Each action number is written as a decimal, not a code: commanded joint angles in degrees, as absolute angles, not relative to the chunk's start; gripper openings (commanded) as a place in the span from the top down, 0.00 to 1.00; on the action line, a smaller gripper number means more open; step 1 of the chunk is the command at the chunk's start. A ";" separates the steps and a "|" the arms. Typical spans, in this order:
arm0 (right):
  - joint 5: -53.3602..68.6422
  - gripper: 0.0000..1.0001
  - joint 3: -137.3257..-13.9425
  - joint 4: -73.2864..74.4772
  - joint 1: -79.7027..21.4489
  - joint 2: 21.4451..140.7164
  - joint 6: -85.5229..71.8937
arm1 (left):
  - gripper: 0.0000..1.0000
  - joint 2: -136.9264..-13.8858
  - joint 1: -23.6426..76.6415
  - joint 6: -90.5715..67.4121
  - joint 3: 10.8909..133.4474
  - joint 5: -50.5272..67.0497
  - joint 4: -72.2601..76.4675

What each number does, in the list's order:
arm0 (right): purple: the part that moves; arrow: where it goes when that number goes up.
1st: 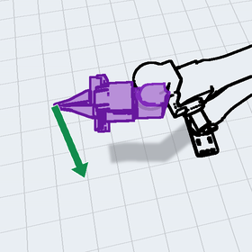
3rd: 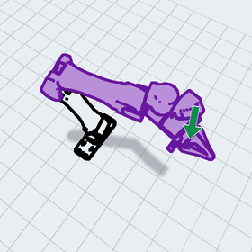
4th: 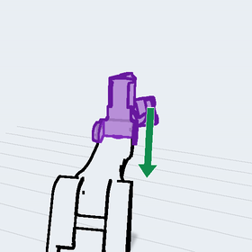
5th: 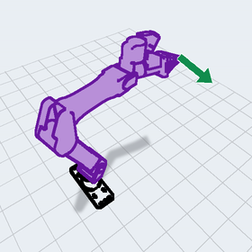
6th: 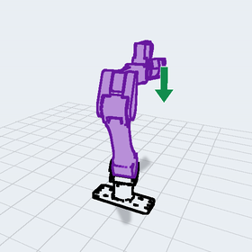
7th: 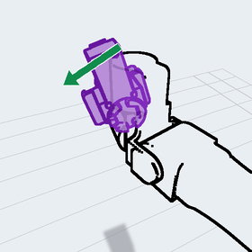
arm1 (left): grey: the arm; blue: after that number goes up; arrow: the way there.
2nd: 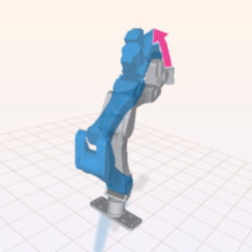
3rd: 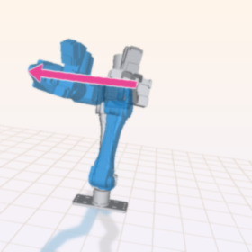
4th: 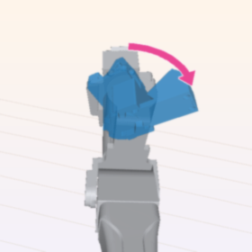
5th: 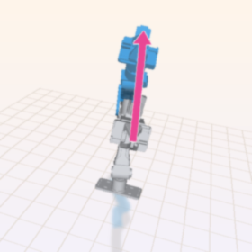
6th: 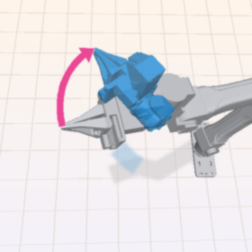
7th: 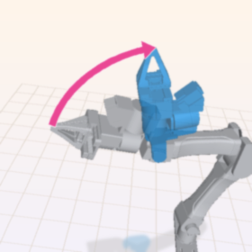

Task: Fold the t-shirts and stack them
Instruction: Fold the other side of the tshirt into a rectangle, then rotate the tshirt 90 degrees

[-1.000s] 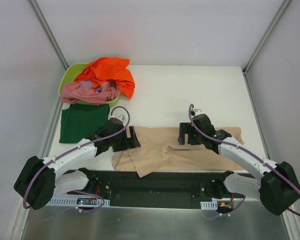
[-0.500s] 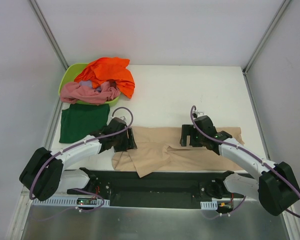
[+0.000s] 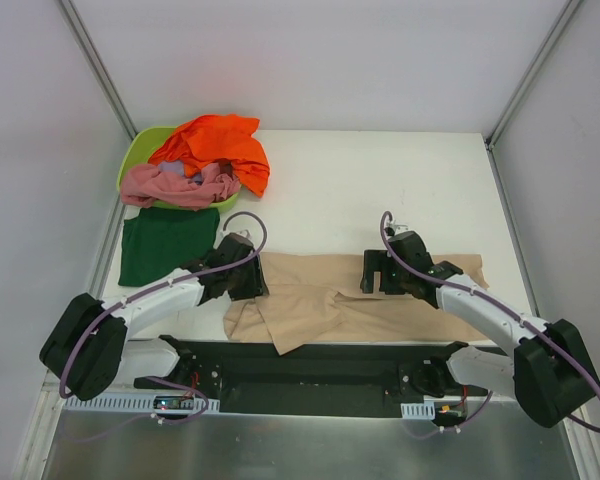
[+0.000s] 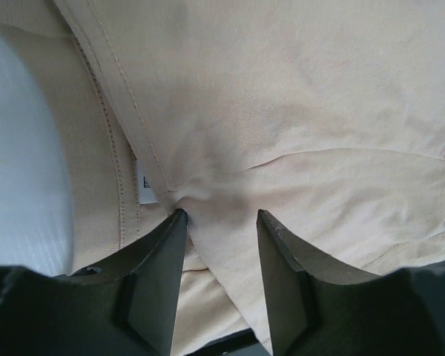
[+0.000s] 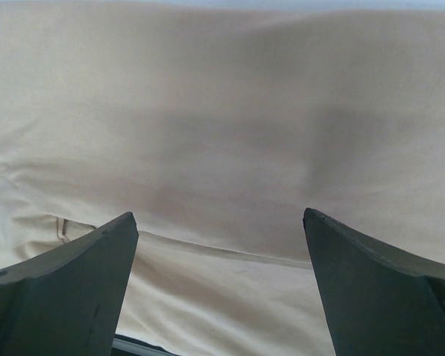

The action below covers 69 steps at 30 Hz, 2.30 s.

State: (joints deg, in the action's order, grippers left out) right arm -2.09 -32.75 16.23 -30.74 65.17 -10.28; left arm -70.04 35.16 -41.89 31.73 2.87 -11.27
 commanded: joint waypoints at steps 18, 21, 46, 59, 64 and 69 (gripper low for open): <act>-0.79 0.04 -32.87 15.56 -29.44 67.68 -9.23 | 1.00 -70.49 34.45 -40.61 35.77 -3.95 -11.34; -1.23 0.04 -33.13 16.08 -29.09 67.68 -9.05 | 1.00 -69.09 33.75 -39.99 35.68 -5.09 -11.77; -10.37 0.04 -37.09 22.06 -25.76 61.35 -7.29 | 0.01 -61.09 33.83 -42.36 38.84 -4.66 -18.90; -5.81 0.04 -38.15 16.44 -16.80 75.23 -11.95 | 0.01 -88.22 36.13 -39.73 45.95 11.61 -4.04; -1.24 0.04 -35.60 17.40 -14.06 75.59 -14.58 | 0.01 -102.45 31.65 -37.09 57.01 13.71 -3.96; 3.50 0.04 -33.40 19.94 -13.97 71.90 -14.59 | 0.01 -121.16 28.74 -38.49 79.75 17.83 -5.71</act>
